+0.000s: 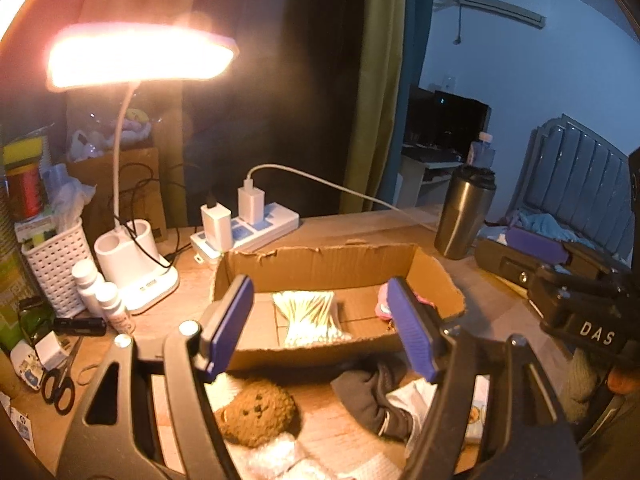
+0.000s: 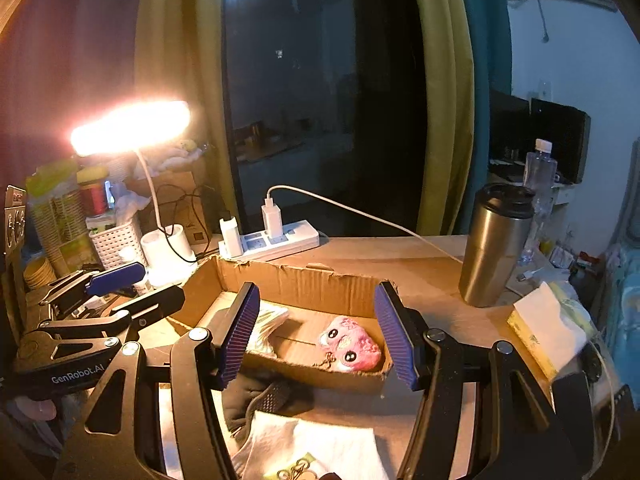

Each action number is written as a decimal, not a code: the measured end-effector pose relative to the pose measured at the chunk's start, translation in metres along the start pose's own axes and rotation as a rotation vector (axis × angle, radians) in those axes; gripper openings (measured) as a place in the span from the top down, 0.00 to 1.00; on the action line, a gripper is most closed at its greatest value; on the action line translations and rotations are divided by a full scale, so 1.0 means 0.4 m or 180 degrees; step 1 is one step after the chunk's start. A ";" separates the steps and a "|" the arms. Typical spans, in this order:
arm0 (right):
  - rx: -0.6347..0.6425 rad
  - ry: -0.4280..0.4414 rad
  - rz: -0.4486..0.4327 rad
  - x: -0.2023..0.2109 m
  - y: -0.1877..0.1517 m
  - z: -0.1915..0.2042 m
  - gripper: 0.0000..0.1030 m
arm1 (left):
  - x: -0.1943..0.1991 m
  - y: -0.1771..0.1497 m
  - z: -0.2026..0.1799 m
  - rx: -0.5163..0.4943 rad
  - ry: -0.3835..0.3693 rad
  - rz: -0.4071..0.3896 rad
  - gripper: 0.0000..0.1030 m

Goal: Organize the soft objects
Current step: 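Grasp the cartoon tissue pack with the right gripper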

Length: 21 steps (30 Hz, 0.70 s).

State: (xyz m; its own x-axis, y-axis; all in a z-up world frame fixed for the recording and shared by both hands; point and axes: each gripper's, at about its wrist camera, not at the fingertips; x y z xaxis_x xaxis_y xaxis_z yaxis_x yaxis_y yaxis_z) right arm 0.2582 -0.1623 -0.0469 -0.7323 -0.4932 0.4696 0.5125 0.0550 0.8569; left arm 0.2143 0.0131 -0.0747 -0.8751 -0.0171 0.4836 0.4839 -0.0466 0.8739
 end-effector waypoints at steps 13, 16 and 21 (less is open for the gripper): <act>0.0007 -0.0055 0.0028 0.076 -0.062 0.019 0.39 | 0.086 -0.044 -0.020 -0.0017 -0.0026 -0.0040 0.31; 0.0008 -0.0055 0.0037 0.089 -0.078 0.018 0.39 | 0.100 -0.055 -0.027 -0.0025 -0.0025 -0.0041 0.31; -0.0016 -0.0042 0.0092 0.097 -0.110 0.008 0.39 | 0.108 -0.076 -0.037 -0.0029 -0.0028 0.0009 0.31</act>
State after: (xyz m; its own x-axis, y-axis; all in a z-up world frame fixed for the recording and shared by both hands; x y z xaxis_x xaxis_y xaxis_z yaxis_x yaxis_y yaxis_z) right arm 0.2057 -0.1811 -0.0659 -0.7229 -0.4800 0.4970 0.5359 0.0646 0.8418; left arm 0.1616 -0.0012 -0.0812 -0.8737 -0.0085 0.4865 0.4861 -0.0557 0.8721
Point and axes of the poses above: each gripper's, at about its wrist camera, not at the fingertips, and x roughly against the way its jaws point, z to its left, y to its top, and after that the axes turned 13 degrees about -x, right-handed
